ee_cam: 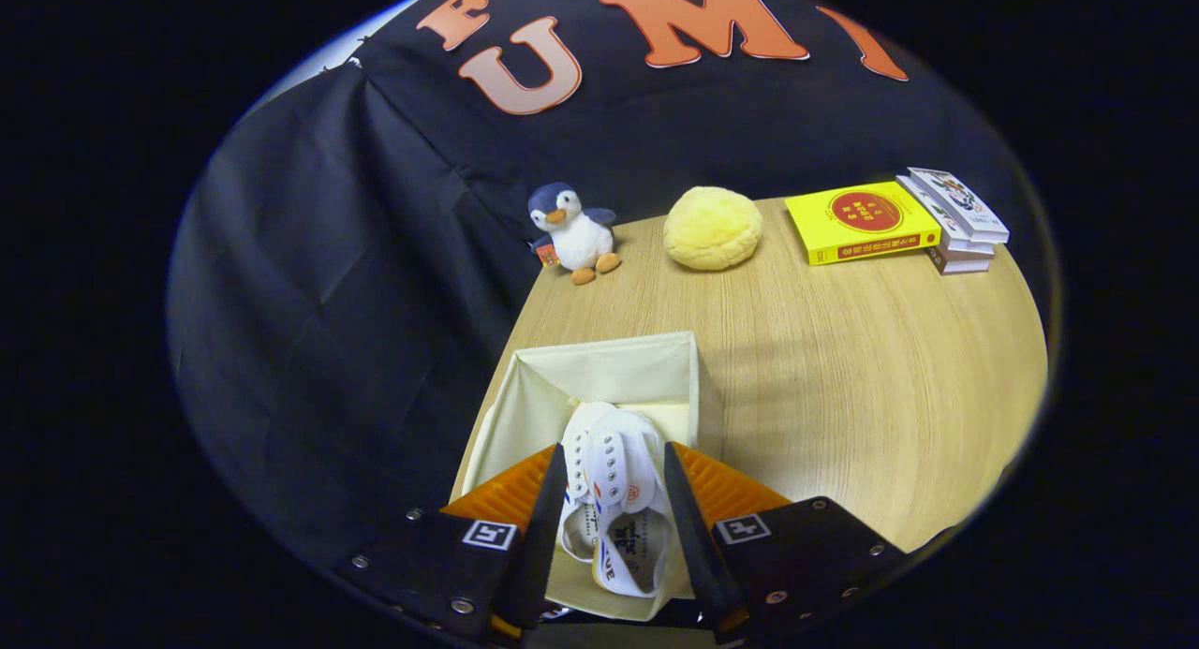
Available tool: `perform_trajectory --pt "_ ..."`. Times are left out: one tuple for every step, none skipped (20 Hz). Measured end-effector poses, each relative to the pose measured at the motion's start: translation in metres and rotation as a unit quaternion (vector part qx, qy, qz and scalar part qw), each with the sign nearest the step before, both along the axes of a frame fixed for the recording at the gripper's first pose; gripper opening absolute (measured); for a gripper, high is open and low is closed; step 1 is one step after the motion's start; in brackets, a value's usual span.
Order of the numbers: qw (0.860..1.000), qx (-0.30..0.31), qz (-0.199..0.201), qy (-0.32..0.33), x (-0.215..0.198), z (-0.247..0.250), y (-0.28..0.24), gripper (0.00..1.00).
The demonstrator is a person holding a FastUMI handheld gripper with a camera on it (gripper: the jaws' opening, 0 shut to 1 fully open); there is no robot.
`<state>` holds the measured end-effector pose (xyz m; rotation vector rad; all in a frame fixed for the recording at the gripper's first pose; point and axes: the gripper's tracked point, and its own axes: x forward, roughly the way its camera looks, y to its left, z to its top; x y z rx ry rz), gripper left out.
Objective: Open the storage box then place both shoes into the box .Put the left shoe in first, then the right shoe, with the right side of both shoes facing outward in a uniform manner.
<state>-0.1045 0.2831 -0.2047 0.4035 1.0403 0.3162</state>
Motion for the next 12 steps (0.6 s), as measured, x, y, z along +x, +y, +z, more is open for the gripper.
perform_trajectory --pt "1.000 -0.001 -0.001 -0.013 0.004 0.005 -0.010 0.66" --pt "1.000 -0.003 -0.002 -0.027 0.008 0.010 -0.020 0.70" --pt "0.999 -0.006 -0.003 -0.041 0.013 0.015 -0.031 0.72" --pt "0.998 -0.010 -0.006 -0.056 0.017 0.020 -0.043 0.77" --pt "0.997 -0.013 -0.011 -0.070 0.022 0.026 -0.055 0.79" --pt "0.996 -0.015 -0.015 -0.084 0.026 0.032 -0.066 0.83" --pt "0.995 -0.016 -0.020 -0.098 0.031 0.039 -0.078 0.84" --pt "0.993 -0.019 -0.026 -0.115 0.036 0.046 -0.091 0.88" --pt "0.990 -0.022 -0.032 -0.133 0.042 0.053 -0.104 0.89" --pt "0.988 -0.029 -0.038 -0.149 0.047 0.059 -0.119 0.91" --pt "0.985 -0.034 -0.048 -0.165 0.052 0.066 -0.134 0.92" --pt "0.981 -0.037 -0.055 -0.182 0.058 0.073 -0.146 0.94"
